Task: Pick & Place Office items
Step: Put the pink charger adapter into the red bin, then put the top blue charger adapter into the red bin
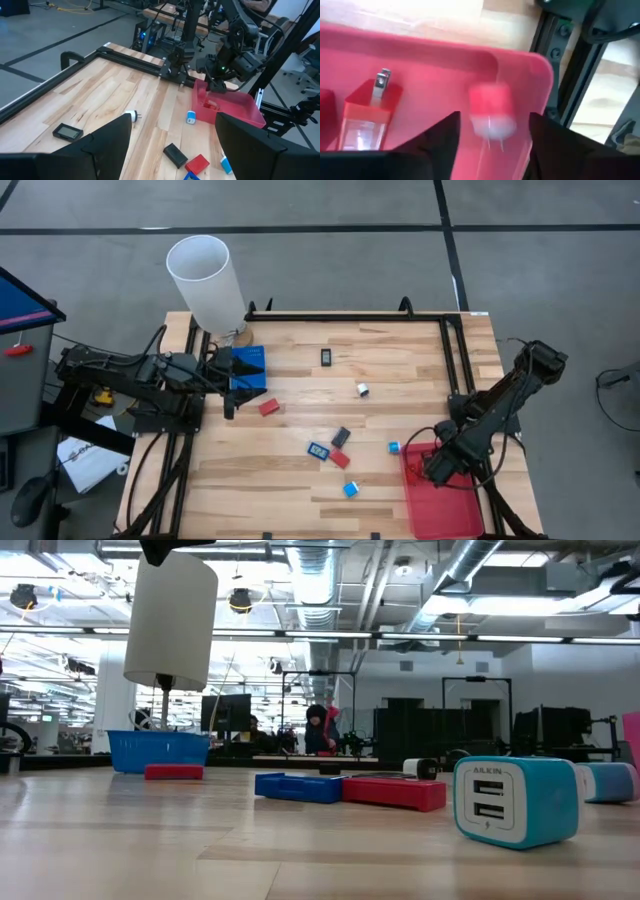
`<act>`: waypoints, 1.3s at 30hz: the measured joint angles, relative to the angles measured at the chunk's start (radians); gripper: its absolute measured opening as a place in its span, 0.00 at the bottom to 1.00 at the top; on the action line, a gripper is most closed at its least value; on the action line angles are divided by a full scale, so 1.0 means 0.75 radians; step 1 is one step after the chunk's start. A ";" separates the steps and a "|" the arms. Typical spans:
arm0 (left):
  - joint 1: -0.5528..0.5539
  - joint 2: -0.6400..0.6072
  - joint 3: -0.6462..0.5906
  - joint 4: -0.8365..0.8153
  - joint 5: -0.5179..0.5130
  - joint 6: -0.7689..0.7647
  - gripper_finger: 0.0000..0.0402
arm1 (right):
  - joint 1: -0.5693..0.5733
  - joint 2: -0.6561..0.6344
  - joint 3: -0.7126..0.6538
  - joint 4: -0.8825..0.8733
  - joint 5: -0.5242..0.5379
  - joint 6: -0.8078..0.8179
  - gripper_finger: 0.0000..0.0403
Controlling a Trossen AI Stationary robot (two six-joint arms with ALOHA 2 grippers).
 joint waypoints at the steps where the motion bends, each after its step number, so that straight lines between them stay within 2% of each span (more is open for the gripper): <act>1: 0.000 0.000 0.000 0.000 -0.001 0.000 0.71 | 0.000 0.000 0.008 -0.014 0.003 -0.003 0.61; 5: 0.000 0.000 -0.001 0.000 -0.002 0.000 0.71 | 0.000 0.000 0.068 -0.054 0.075 -0.033 0.62; 9: 0.000 0.000 -0.001 0.000 -0.007 -0.001 0.71 | -0.005 0.000 0.196 -0.066 0.255 -0.121 0.60; 13: 0.000 0.000 -0.001 0.000 -0.007 -0.001 0.71 | -0.044 0.000 0.348 -0.068 0.493 -0.362 0.56; 15: 0.003 0.000 0.000 -0.001 -0.007 -0.001 0.71 | -0.101 0.000 0.405 -0.085 0.530 -0.545 0.55; 17: 0.003 0.000 0.000 -0.001 -0.007 -0.001 0.71 | -0.190 0.000 0.443 -0.122 0.502 -0.745 0.54; 22: 0.003 0.000 0.000 -0.001 -0.006 0.001 0.71 | -0.508 0.022 0.533 -0.124 0.317 -1.365 0.53; 27: 0.003 0.000 0.000 -0.002 -0.006 0.002 0.71 | -0.800 0.151 0.658 -0.149 0.149 -1.845 0.53; 30: 0.002 0.000 -0.001 -0.002 -0.006 0.001 0.71 | -0.919 0.318 0.744 -0.314 0.060 -2.016 0.54; 33: 0.002 0.000 0.000 -0.005 -0.005 0.004 0.71 | -0.975 0.506 0.818 -0.498 0.061 -2.216 0.55; 35: 0.002 0.000 -0.001 -0.014 -0.005 0.009 0.71 | -0.984 0.583 0.848 -0.450 0.063 -2.313 0.55; 39: 0.002 0.000 0.000 -0.032 -0.005 0.010 0.71 | -0.980 0.697 0.956 -0.396 0.036 -2.360 0.55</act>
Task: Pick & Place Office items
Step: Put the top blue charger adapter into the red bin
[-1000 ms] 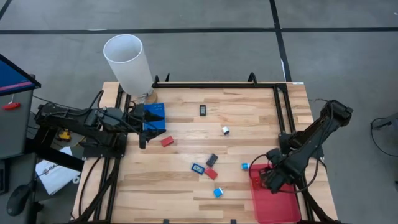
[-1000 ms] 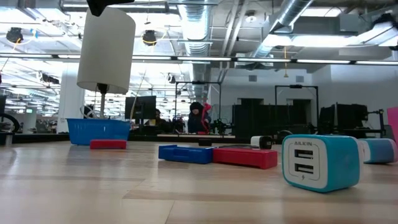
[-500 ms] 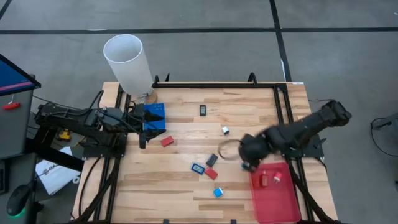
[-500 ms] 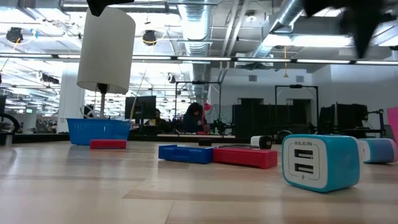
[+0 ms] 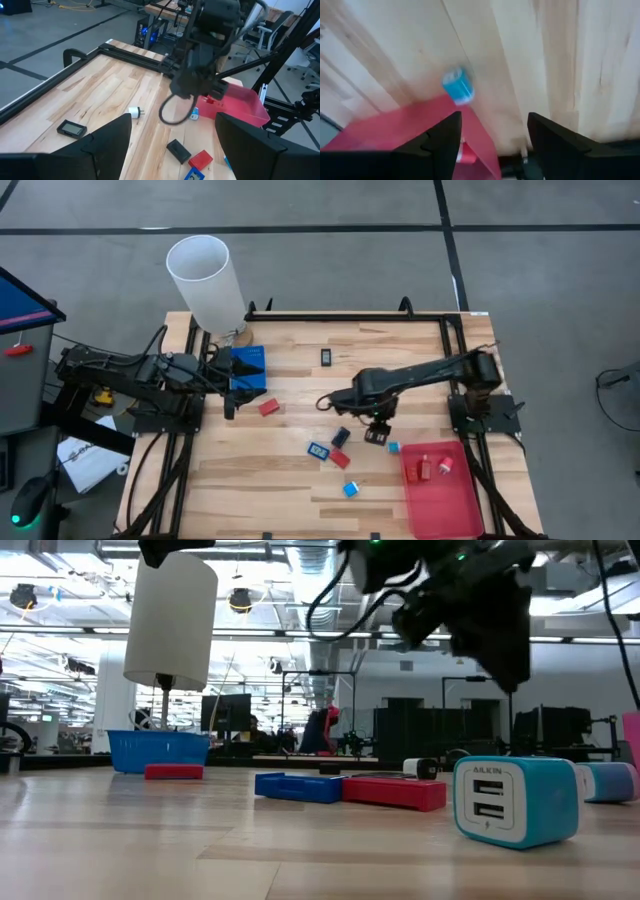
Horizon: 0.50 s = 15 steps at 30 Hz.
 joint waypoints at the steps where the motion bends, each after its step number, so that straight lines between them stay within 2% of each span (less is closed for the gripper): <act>1: 0.000 0.000 0.000 0.001 0.000 -0.002 0.71 | 0.001 0.024 0.018 -0.004 0.002 -0.003 0.55; 9: 0.000 0.000 0.000 -0.003 0.000 0.006 0.71 | 0.023 0.099 0.036 0.049 -0.003 0.086 0.62; 15: 0.000 -0.001 0.000 -0.002 0.006 0.028 0.71 | 0.086 0.146 0.020 0.070 -0.072 0.073 0.68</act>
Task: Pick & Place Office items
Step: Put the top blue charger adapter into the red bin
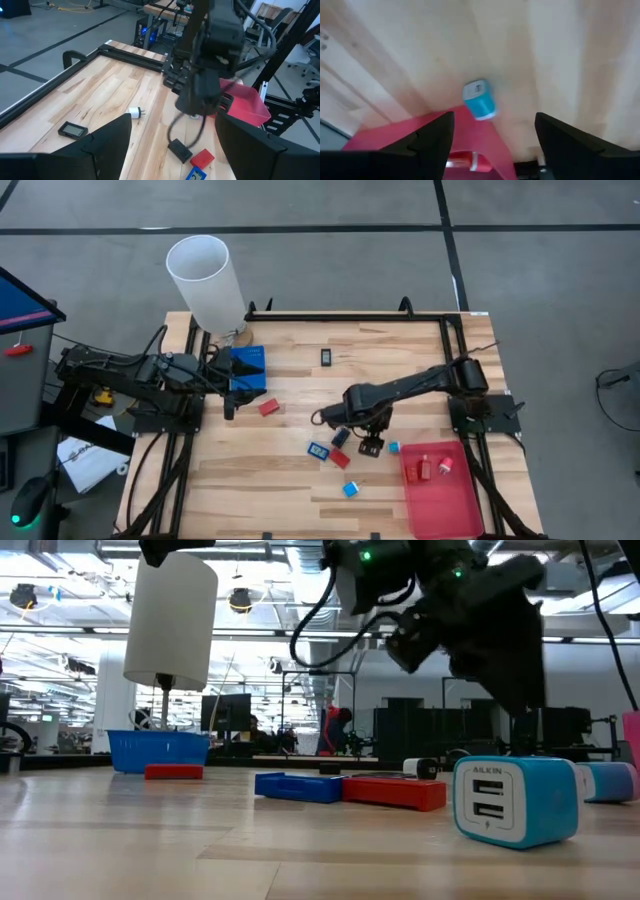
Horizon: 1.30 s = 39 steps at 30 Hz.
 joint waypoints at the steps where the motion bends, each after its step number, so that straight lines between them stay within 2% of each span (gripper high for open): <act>1: 0.000 0.001 0.000 -0.001 0.003 0.001 0.71 | 0.010 0.008 -0.002 -0.002 0.000 0.001 0.68; 13: 0.000 -0.003 0.000 0.008 0.040 0.000 0.71 | 0.056 0.142 0.000 -0.003 -0.016 -0.023 0.73; 18: 0.000 -0.003 0.000 0.010 0.049 -0.003 0.71 | 0.073 0.146 -0.016 0.011 0.007 -0.046 0.73; 25: 0.000 -0.003 0.000 0.010 0.049 -0.003 0.71 | 0.103 0.148 -0.129 0.001 0.006 -0.038 0.73; 39: 0.000 -0.003 0.000 0.012 0.050 -0.025 0.71 | 0.126 0.147 -0.191 0.101 0.037 -0.021 0.72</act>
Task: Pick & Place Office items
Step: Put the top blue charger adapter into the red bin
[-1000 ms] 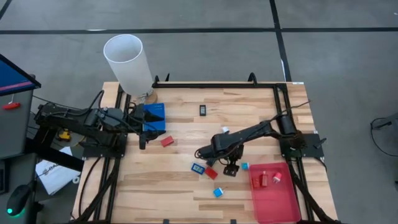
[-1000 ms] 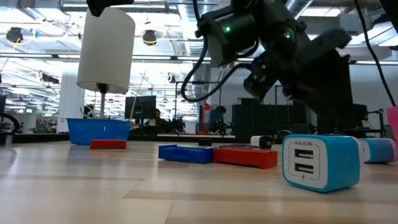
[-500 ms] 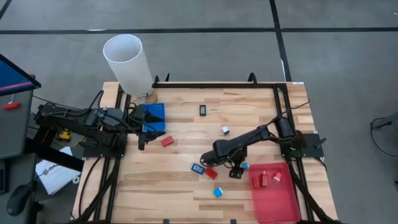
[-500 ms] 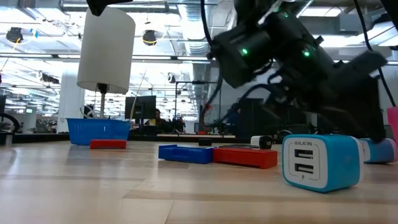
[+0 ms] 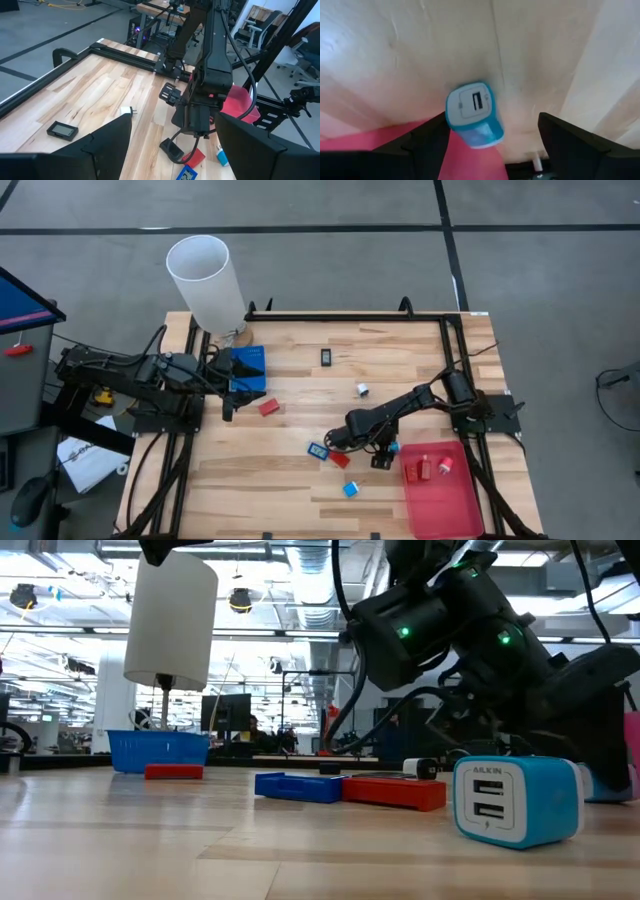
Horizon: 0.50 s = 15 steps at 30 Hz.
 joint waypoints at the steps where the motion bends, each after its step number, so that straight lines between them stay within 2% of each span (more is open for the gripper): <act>1: 0.000 0.000 0.000 0.000 0.001 -0.004 0.71 | 0.000 0.000 0.000 0.009 0.002 0.001 0.72; 8: 0.000 0.000 0.000 0.001 0.001 -0.013 0.71 | 0.016 0.000 0.000 0.049 0.004 0.003 0.62; 15: 0.000 0.000 0.000 0.001 0.001 -0.013 0.71 | 0.024 0.000 0.000 0.062 0.001 -0.005 0.36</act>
